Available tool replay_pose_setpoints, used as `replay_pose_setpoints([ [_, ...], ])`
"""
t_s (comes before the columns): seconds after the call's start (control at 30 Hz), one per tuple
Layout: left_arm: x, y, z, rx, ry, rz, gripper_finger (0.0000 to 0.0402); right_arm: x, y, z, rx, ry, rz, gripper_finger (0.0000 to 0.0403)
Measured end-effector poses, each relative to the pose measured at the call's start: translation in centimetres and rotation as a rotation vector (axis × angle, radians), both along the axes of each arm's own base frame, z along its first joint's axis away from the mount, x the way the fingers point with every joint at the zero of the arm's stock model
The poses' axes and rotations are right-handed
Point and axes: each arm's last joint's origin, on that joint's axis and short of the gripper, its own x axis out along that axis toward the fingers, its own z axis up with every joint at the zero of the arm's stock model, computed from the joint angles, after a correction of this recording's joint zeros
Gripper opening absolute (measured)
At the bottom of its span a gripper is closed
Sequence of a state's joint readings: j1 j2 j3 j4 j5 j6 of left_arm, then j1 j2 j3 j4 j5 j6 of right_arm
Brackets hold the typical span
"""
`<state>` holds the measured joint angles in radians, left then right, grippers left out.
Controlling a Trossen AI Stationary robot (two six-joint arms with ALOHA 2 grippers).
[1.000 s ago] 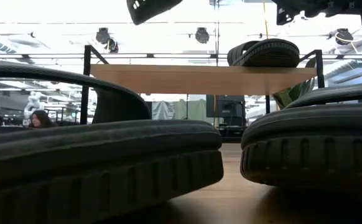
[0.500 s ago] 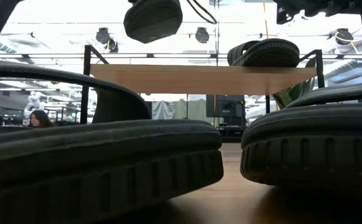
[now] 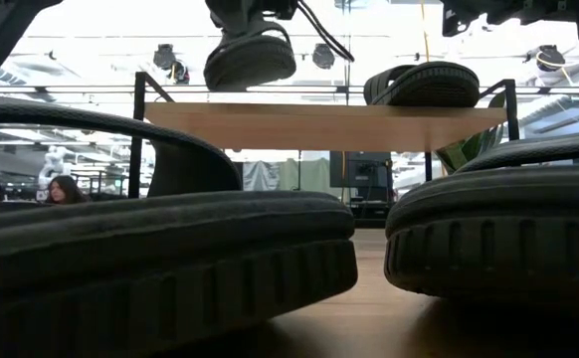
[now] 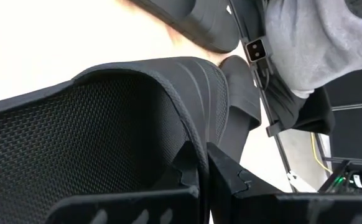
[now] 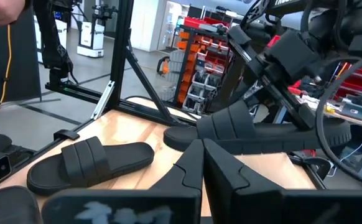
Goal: Pick and place slides into the shelf
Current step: Put the top black slide on the shelf
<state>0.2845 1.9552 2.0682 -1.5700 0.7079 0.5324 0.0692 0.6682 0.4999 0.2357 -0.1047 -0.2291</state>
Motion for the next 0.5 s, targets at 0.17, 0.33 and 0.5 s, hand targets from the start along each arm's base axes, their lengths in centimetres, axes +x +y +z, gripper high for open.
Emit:
replay_pose_setpoints([
  [0.17,0.3,0.5,-0.6,0.001,0.025,0.020,0.0000,0.0,0.0,0.0,0.007,0.001,0.000,0.0000],
  [0.33,0.5,1.1,-1.2,0.011,0.062,0.052,0.0000,0.0,0.0,0.0,0.007,0.001,0.000,0.0000],
  [0.5,0.5,1.3,-1.5,0.025,0.077,0.064,0.0000,0.0,0.0,0.0,0.008,0.002,0.001,0.0000],
])
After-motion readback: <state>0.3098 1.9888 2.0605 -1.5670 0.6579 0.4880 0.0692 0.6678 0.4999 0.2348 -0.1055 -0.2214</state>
